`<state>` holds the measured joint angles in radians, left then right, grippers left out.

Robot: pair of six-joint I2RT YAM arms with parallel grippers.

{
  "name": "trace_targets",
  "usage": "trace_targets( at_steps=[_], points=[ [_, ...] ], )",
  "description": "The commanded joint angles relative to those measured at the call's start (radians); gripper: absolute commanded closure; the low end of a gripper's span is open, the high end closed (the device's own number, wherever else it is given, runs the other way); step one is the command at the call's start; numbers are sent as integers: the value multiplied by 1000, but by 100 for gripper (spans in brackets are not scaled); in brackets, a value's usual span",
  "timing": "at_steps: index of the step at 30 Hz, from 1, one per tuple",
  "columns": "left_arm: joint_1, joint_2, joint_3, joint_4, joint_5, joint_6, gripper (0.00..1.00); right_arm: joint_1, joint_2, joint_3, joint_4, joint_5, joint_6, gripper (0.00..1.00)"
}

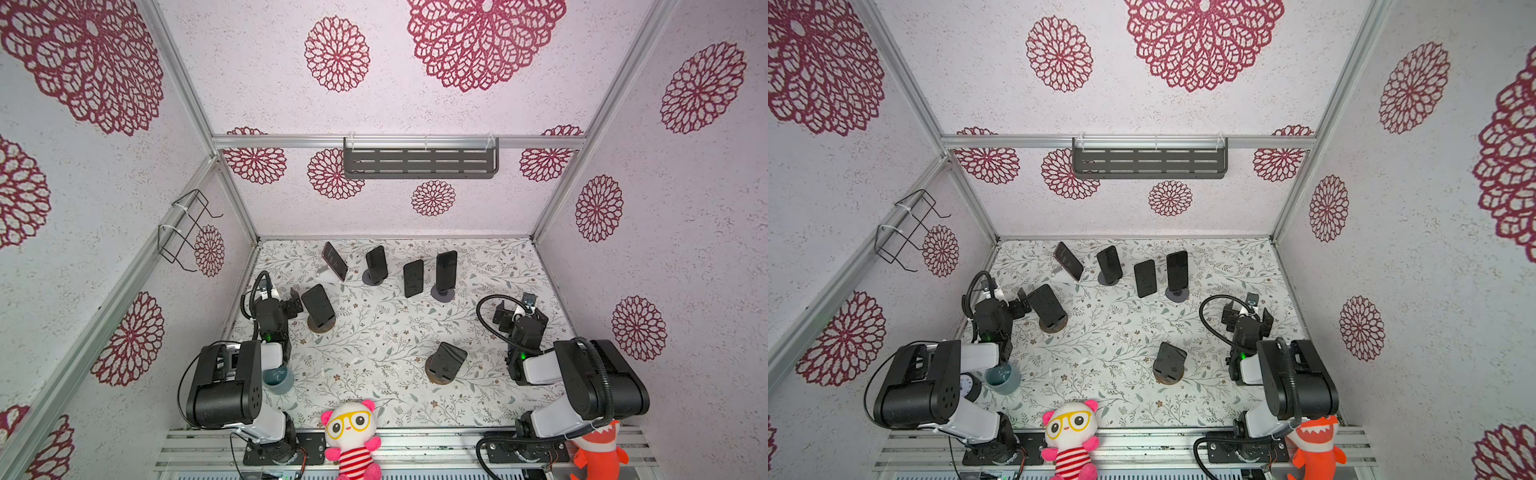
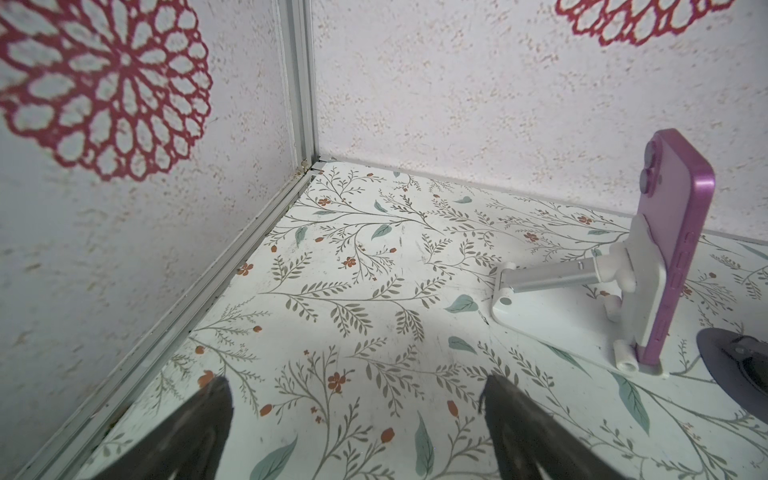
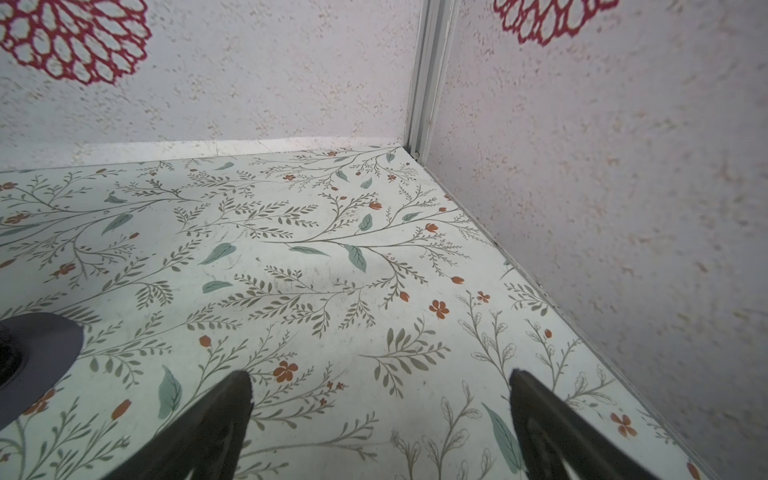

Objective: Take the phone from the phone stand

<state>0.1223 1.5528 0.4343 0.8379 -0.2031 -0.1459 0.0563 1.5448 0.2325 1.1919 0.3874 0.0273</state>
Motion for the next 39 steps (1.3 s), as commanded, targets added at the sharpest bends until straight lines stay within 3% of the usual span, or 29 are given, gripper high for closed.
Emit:
trace_targets(
  at_steps=[1, 8, 9, 10, 12, 14, 15, 17, 20, 25, 30, 33, 36, 39],
  points=[
    [-3, 0, -6, 25, -2, 7, 3, 3, -3, 14, 34, -6, 19, 1],
    [5, -6, -11, 28, 8, 2, 3, -1, -7, 16, 23, -13, 23, 1],
    [6, -16, -18, 44, -45, -16, 3, -1, -8, 12, 33, -7, 22, 1],
    [12, -62, -20, 9, -99, -52, 2, -2, -31, 22, -15, 7, 36, 1],
    [41, -170, -10, -120, -84, -78, 3, -12, -36, 26, -19, -17, 38, 1],
    [43, -282, 8, -232, -142, -82, 3, -11, -49, 21, -20, -23, 26, 1],
    [43, -340, 20, -291, -166, -78, 3, -1, -79, 36, -79, -6, 17, 1],
    [48, -456, 94, -489, -194, -79, 3, 0, -233, 156, -426, 4, 45, 1],
    [48, -516, 267, -791, -171, -120, 3, -18, -338, 358, -838, -35, 50, 1],
    [46, -436, 648, -1333, 71, -58, 2, -23, -255, 751, -1528, -228, 56, 1],
    [42, -282, 951, -1797, 423, 122, 0, -23, -233, 891, -1788, -427, 64, 1],
    [36, -245, 979, -1891, 490, 210, 2, -21, -247, 926, -1842, -554, 66, 1],
    [24, -240, 944, -1878, 582, 270, 6, -20, -252, 949, -1875, -642, 52, 1],
    [11, -225, 909, -1831, 602, 306, 8, -19, -243, 970, -1911, -669, 42, 1]
  ],
)
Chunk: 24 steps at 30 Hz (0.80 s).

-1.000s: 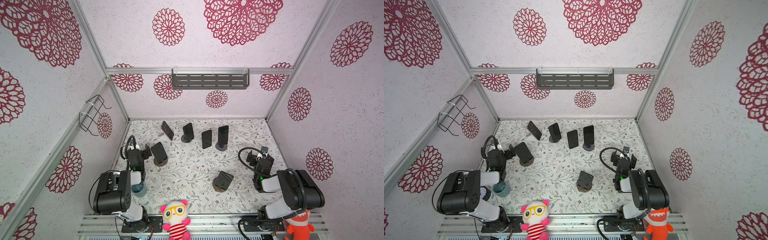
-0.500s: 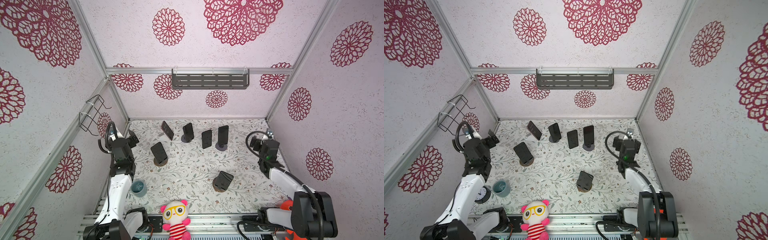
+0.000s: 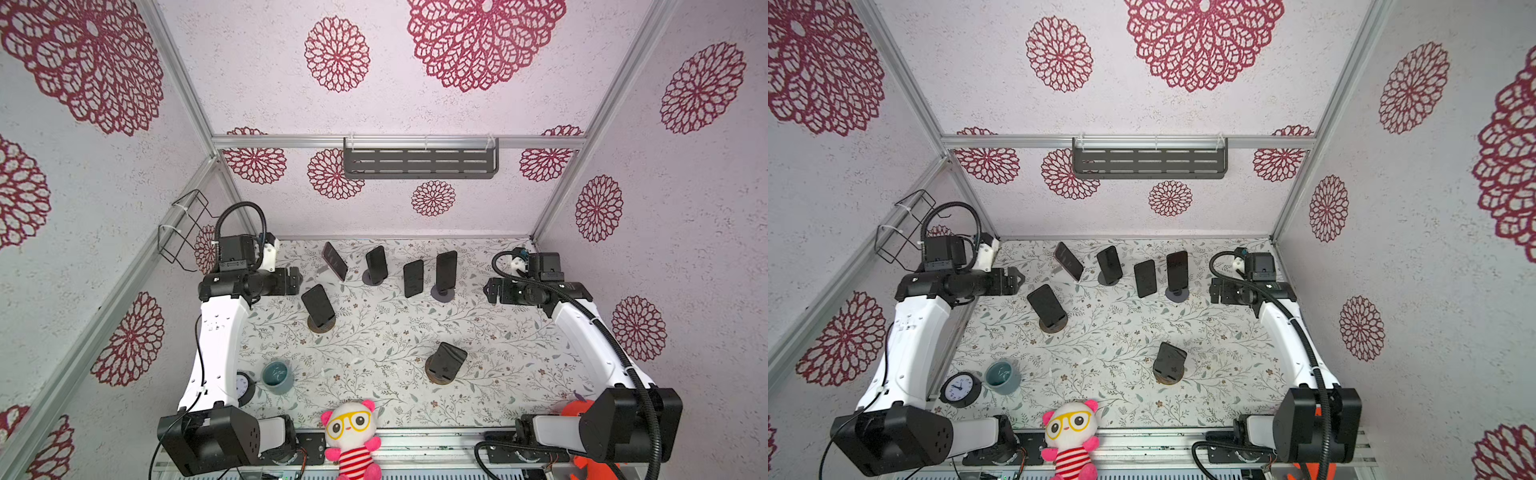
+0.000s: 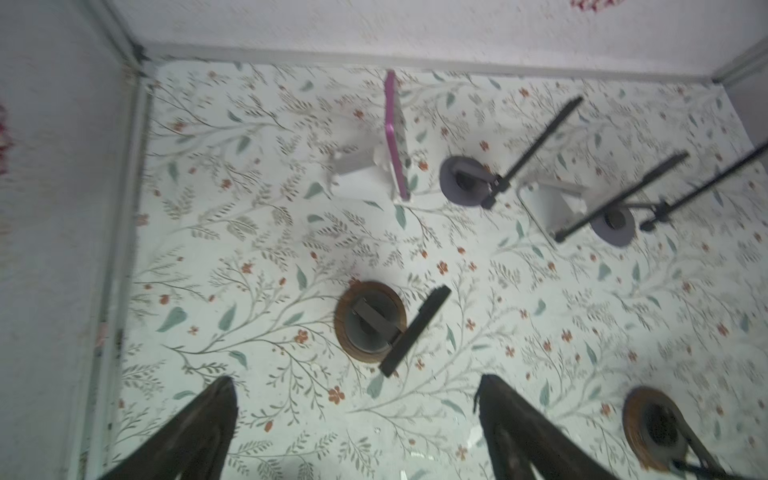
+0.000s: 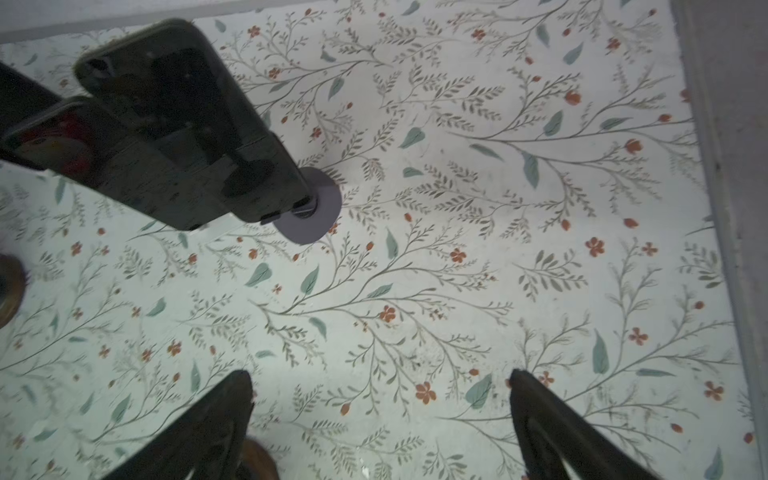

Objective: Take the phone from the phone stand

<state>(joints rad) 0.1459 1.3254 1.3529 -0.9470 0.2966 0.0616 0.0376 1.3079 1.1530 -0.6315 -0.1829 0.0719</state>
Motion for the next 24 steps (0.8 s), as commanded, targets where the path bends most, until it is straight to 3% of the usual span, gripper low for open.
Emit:
trace_targets(
  at_steps=[1, 5, 14, 18, 24],
  points=[
    [-13, 18, -12, -35, 111, 100, 10, -1, -4, 52, -95, -102, -8, 1],
    [-14, 90, 3, -58, 171, 130, 19, -1, -9, 53, -108, -104, -22, 1],
    [-27, 202, 37, -44, 154, 174, 22, -1, -19, 52, -104, -90, -82, 1],
    [-49, 237, 43, -52, 144, 182, 30, -1, -23, 34, -93, -81, -90, 1],
    [-52, 268, 45, -50, 150, 177, 50, -1, -54, -15, -26, -59, -109, 1]
  ],
)
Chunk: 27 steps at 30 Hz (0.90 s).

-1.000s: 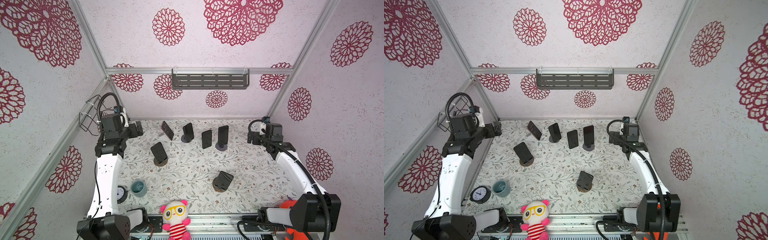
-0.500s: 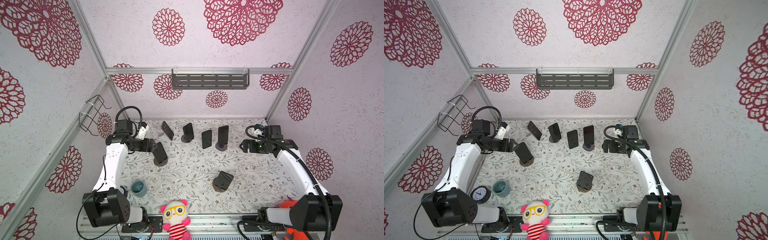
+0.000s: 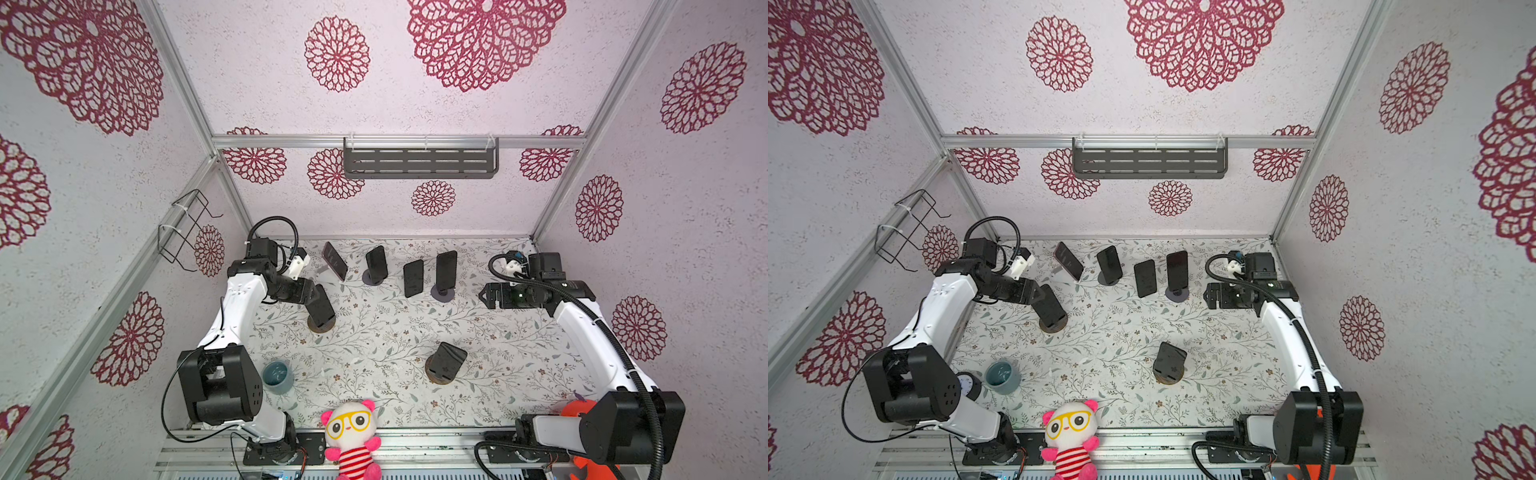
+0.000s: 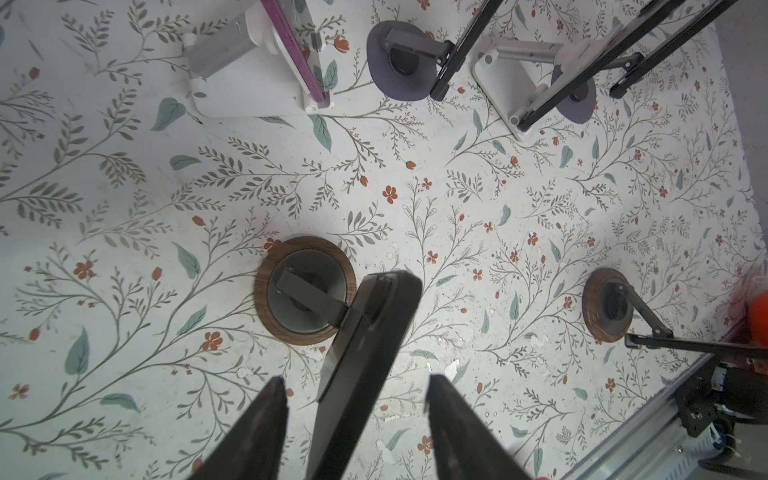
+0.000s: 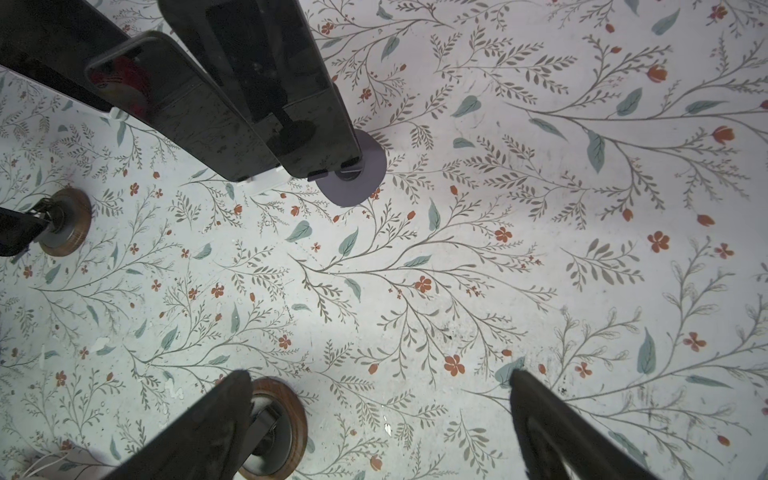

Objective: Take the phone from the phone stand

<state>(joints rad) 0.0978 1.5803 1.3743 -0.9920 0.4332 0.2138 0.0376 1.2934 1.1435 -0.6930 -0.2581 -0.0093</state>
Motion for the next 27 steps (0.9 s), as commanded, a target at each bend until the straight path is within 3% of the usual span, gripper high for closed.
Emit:
trace_targets(
  at_steps=[1, 8, 19, 27],
  points=[
    [-4, 15, 21, 0, 16, 21, 52, -1, -42, -10, 42, 15, -29, 1],
    [-15, 23, 19, -5, 4, 17, 79, -1, -37, -20, 41, 32, -25, 1],
    [-33, -11, 19, 1, 13, 6, 97, 5, -40, -31, 47, 30, -14, 1],
    [-35, -83, 63, 4, 85, -50, 98, 27, -42, 21, 21, 25, -13, 1]
  ],
)
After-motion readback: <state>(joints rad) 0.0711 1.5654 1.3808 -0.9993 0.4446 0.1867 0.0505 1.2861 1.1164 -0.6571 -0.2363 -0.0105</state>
